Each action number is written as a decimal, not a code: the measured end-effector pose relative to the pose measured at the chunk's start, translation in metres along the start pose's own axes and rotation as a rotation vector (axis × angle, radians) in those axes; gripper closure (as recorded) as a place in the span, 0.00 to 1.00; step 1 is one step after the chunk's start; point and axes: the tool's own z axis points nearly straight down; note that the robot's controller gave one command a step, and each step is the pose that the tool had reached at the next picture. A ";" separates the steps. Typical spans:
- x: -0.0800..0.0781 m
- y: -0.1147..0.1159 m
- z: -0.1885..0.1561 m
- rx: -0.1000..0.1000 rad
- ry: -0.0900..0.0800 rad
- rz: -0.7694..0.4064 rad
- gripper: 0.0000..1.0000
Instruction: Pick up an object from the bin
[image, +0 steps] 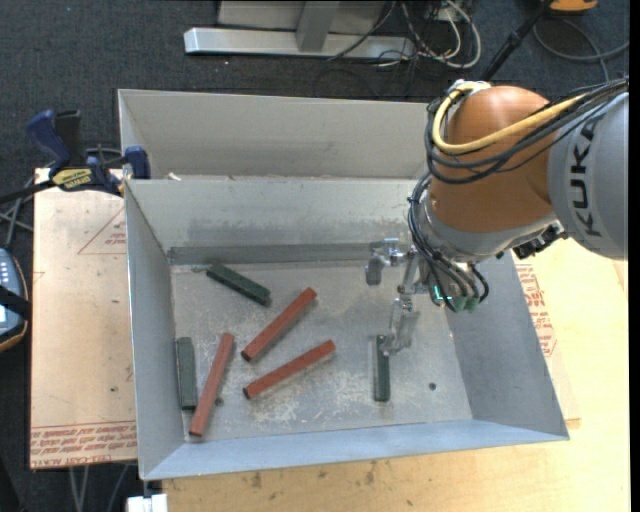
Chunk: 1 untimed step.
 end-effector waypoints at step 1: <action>-0.001 0.000 -0.004 0.000 -0.008 0.001 0.00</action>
Offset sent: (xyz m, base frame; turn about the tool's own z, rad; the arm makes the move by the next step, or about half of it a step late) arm -0.0462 -0.0300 -0.0726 -0.1532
